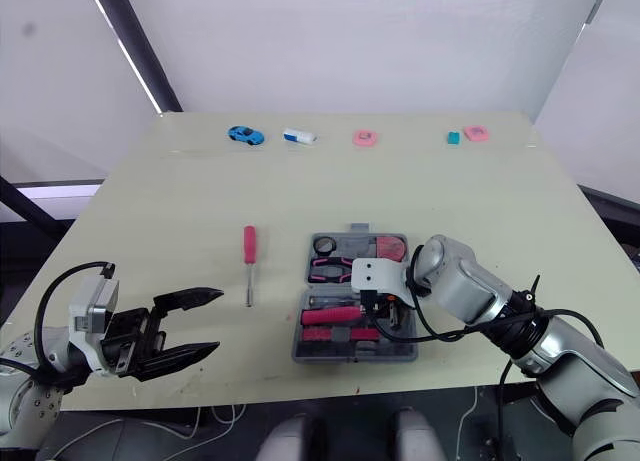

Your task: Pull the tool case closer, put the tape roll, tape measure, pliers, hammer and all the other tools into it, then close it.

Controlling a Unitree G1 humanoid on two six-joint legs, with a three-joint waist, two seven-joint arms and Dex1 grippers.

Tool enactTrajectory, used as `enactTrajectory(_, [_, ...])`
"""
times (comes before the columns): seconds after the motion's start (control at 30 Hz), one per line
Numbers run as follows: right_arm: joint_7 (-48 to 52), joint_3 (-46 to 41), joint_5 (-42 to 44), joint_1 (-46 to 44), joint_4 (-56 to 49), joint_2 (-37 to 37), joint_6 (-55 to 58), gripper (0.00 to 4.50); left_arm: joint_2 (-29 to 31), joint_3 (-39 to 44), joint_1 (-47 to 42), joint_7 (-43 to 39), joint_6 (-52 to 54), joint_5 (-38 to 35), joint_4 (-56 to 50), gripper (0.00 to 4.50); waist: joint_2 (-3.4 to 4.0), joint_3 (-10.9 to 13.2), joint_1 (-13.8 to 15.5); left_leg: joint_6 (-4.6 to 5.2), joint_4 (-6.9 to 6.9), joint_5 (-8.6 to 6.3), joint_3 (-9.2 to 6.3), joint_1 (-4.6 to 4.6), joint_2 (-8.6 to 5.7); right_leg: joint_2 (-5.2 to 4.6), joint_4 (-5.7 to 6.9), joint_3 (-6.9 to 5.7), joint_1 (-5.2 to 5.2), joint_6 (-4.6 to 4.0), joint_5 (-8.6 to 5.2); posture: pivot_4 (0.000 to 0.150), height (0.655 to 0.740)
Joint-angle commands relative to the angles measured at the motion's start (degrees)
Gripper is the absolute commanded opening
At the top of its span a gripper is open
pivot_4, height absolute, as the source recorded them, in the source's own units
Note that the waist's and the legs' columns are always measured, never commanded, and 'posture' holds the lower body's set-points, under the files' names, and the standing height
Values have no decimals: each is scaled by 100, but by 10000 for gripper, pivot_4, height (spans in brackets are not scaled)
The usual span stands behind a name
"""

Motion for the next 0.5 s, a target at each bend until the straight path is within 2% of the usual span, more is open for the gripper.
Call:
enactTrajectory(0.03, [71, 37, -26, 20, 4, 74, -222, 1228, -7, 60, 26, 42, -27, -23, -182, 45000, 0, 0, -1, 0, 0, 0, 0, 0, 0, 0, 0, 0, 0, 0, 0, 1500, 7400])
enactTrajectory(0.07, [87, 7, 13, 33, 33, 106, -259, 1228, -16, 55, 32, 50, -29, -22, -191, 45000, 0, 0, -2, 0, 0, 0, 0, 0, 0, 0, 0, 0, 0, 0, 0, 1500, 7400])
enactTrajectory(0.17, [81, -83, 66, 72, 81, 187, -340, 14469, -34, 46, 57, 75, -25, -26, -226, 45000, 0, 0, 6, 0, 0, 0, 0, 0, 0, 0, 0, 0, 0, 0, 0, 1500, 7400])
enactTrajectory(0.23, [-21, -155, 19, 103, 113, 228, -427, 17764, -41, 53, 94, 95, -18, -39, -267, 45000, -1, -1, 12, 0, 1, 0, 1, -1, -1, -1, -1, 0, 1, 1, 1, 1500, 7400])
enactTrajectory(0.4, [-35, -675, 311, 234, 87, 180, -694, 17764, -46, 72, 152, 134, -5, -61, -326, 45000, -1, -1, 19, 0, 4, 0, 1, -2, -2, -4, -1, 0, 3, 1, 1, 1500, 7400])
enactTrajectory(0.5, [-87, -1599, 982, 765, 73, 310, -1613, 17764, -61, 81, 198, 180, 22, -83, -401, 45000, -3, -2, 31, 0, 4, 0, 0, -1, -2, -3, -2, -1, 4, 1, 1, 1500, 7400])
